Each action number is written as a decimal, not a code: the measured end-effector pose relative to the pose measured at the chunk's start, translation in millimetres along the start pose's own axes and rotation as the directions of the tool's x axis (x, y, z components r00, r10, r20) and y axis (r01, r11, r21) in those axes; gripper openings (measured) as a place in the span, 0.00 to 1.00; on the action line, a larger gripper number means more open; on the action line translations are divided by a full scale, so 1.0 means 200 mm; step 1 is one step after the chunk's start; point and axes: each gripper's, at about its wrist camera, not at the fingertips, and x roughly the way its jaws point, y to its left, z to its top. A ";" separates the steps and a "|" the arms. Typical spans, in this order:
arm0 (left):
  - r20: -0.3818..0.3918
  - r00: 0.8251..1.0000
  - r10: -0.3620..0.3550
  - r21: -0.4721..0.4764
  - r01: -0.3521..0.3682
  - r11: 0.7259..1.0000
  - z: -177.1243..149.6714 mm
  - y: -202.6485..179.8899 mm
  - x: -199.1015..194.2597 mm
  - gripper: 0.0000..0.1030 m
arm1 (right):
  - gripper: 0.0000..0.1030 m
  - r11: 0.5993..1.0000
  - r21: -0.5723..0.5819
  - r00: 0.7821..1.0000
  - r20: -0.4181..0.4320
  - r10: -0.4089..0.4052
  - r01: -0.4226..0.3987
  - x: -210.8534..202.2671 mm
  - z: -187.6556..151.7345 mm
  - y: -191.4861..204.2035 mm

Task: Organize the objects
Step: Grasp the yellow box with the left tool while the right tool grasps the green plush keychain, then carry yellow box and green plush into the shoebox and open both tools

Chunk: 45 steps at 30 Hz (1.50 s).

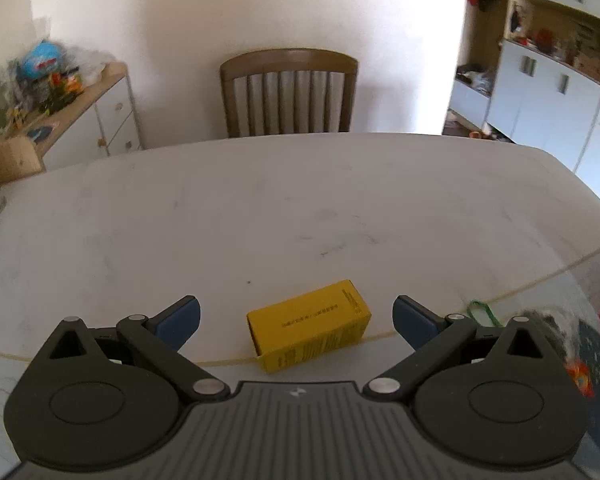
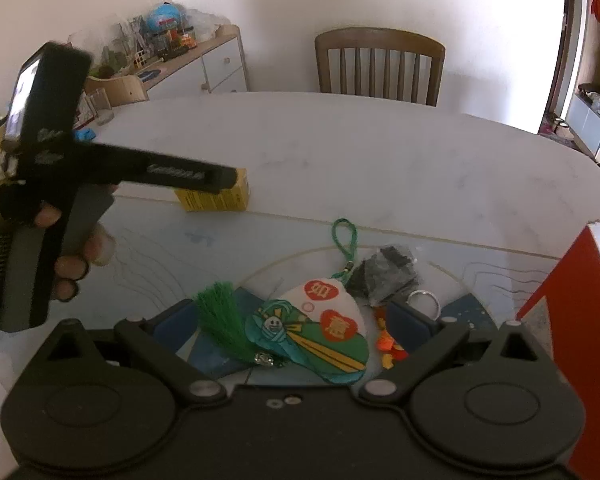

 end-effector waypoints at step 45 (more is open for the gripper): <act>-0.118 0.993 -0.008 -0.084 -0.002 0.996 -0.11 -0.03 -0.19 0.74 | 0.57 0.999 0.050 1.000 -0.008 0.009 -0.009 -0.18 0.01 -0.09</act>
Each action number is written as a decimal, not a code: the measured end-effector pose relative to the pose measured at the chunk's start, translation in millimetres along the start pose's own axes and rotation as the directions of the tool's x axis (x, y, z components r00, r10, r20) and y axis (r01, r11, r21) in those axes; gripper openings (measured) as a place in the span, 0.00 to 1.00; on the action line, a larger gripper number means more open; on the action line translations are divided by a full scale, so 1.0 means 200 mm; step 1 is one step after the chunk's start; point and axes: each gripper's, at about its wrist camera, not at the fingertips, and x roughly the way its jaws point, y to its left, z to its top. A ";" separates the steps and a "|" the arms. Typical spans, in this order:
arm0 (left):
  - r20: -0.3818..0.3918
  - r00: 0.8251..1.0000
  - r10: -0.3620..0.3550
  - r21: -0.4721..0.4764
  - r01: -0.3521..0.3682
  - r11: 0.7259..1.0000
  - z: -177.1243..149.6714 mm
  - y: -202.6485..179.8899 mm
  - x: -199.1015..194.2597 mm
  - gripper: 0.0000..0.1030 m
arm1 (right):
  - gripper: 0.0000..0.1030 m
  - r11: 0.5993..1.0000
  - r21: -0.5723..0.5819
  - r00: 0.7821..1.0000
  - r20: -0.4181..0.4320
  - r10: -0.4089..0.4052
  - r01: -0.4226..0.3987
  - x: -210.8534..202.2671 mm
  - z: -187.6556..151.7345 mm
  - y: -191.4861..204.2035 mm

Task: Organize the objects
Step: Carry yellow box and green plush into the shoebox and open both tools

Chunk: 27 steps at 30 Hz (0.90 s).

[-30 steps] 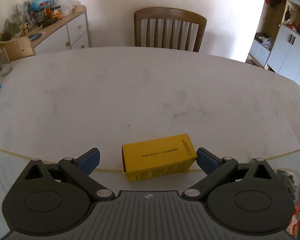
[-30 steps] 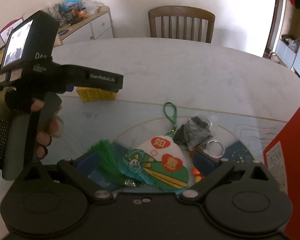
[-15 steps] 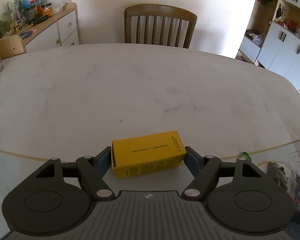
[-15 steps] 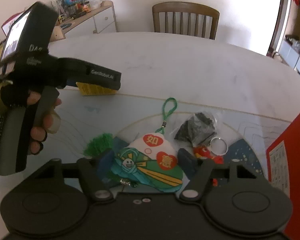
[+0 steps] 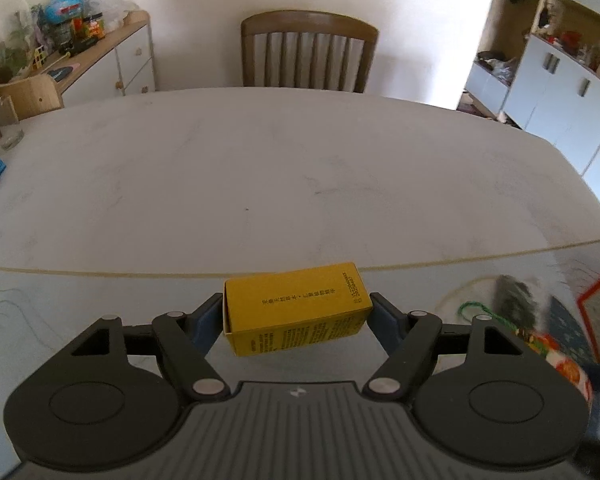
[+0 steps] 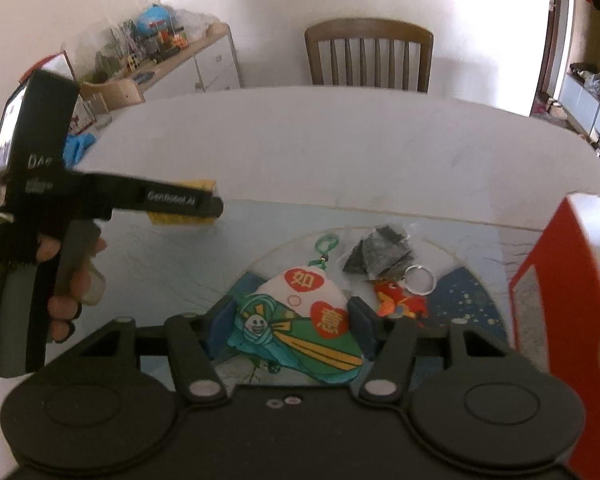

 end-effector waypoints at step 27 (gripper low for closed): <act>-0.009 0.979 -0.202 0.220 0.199 0.955 -0.04 -0.67 -0.68 0.74 | 0.58 1.000 0.012 0.984 0.177 -0.018 0.016 -0.78 -0.02 -0.42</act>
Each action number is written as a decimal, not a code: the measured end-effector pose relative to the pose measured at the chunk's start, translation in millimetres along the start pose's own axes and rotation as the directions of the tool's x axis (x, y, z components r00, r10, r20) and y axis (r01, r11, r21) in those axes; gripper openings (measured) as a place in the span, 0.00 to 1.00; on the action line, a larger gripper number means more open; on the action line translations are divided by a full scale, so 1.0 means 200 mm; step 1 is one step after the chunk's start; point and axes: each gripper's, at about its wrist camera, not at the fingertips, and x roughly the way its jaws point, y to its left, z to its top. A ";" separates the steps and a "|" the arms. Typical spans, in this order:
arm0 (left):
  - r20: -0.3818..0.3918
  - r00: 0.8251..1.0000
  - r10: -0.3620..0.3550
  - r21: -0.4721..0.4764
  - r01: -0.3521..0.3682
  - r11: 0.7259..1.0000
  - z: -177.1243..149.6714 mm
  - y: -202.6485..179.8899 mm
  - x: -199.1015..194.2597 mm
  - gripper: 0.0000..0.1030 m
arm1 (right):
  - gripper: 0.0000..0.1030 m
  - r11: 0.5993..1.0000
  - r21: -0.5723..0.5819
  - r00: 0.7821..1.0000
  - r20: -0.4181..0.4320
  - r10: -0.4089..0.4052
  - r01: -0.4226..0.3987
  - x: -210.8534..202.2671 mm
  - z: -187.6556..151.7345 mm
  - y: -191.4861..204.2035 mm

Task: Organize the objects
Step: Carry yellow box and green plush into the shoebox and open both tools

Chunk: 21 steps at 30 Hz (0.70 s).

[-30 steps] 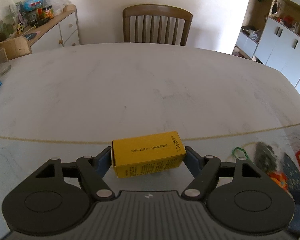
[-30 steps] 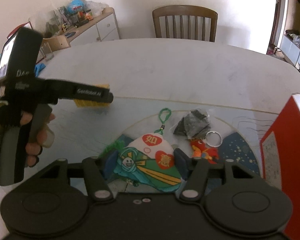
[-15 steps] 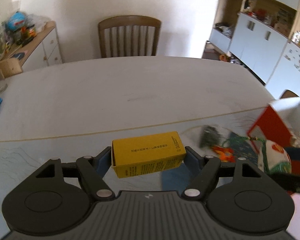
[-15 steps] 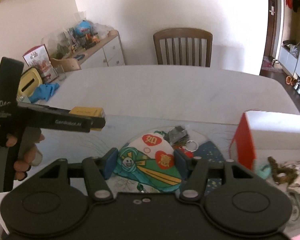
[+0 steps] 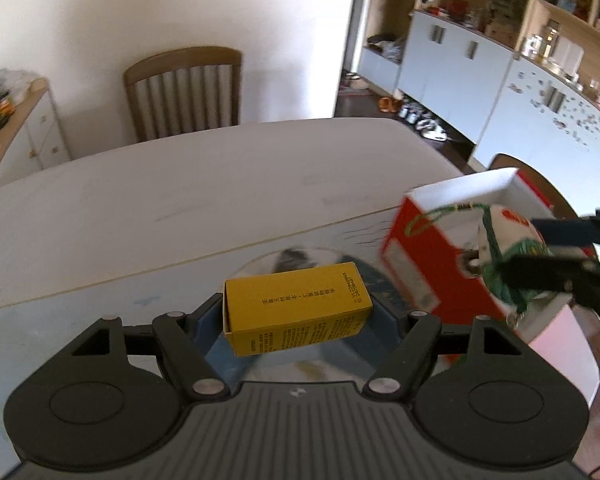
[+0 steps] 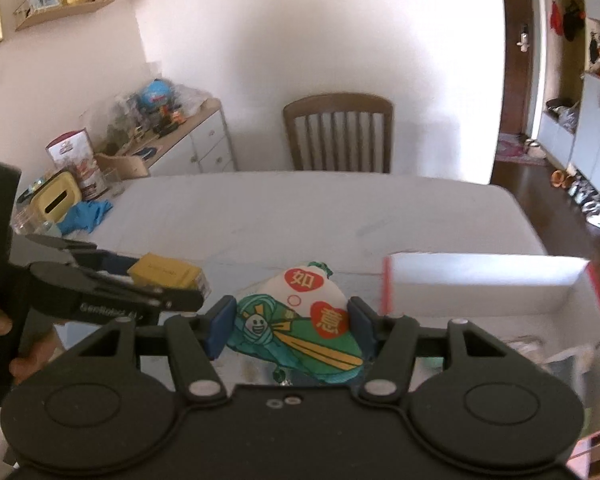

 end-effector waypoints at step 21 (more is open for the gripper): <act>-0.015 0.993 -0.114 0.148 0.115 0.982 0.20 -0.81 0.25 0.74 | 0.58 0.990 0.061 0.992 0.009 -0.125 0.124 -0.12 -0.09 -0.72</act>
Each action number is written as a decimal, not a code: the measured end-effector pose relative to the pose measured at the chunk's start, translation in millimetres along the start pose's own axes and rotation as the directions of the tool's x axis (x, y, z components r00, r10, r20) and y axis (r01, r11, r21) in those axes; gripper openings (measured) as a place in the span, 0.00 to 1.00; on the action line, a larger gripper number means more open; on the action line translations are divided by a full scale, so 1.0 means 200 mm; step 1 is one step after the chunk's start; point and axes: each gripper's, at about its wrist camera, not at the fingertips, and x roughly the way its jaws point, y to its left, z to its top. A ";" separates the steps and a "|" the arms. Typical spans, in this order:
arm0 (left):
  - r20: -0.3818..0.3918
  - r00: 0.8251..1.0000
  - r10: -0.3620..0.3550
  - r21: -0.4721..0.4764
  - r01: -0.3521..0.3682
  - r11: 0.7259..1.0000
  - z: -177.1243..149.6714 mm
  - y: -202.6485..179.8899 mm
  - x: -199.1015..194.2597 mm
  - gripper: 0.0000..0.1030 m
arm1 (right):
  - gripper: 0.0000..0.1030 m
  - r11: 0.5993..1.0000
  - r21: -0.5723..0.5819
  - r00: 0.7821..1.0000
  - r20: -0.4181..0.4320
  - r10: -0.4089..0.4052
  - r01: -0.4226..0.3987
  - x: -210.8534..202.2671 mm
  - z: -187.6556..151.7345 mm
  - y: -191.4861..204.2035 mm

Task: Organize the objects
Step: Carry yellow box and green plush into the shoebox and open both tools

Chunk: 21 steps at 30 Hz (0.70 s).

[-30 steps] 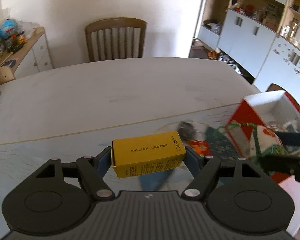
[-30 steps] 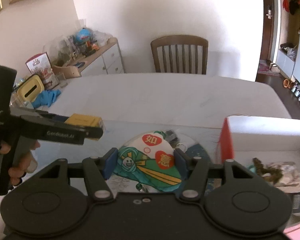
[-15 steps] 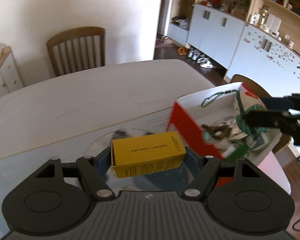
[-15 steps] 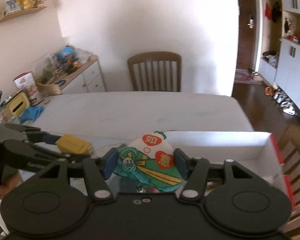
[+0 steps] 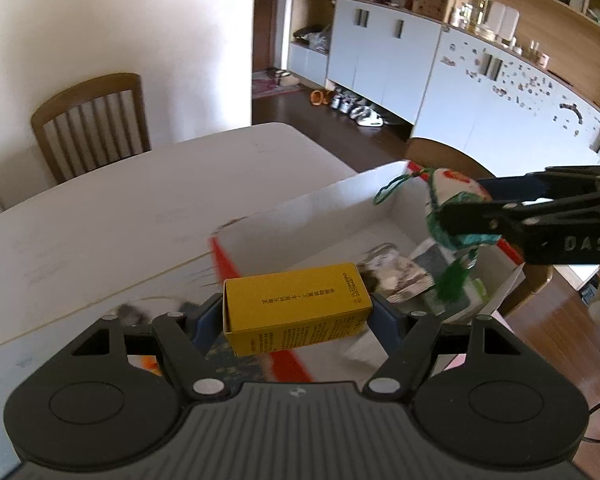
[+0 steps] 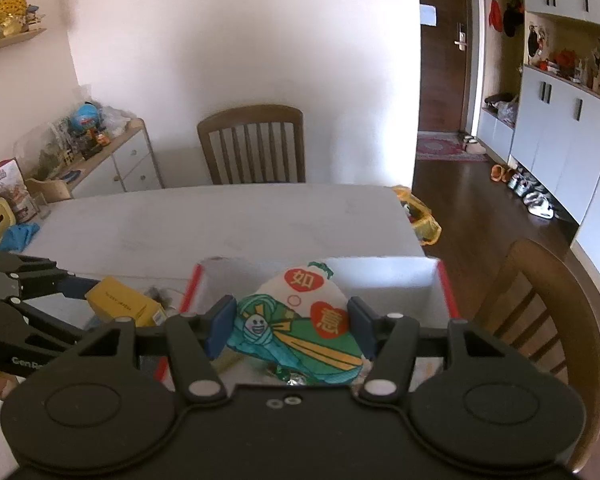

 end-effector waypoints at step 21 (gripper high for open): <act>-0.114 0.990 0.078 -0.001 -0.078 0.997 0.10 -0.28 0.51 0.74 | 0.58 0.988 -0.132 0.985 -0.157 0.064 -0.085 0.23 -0.28 -0.12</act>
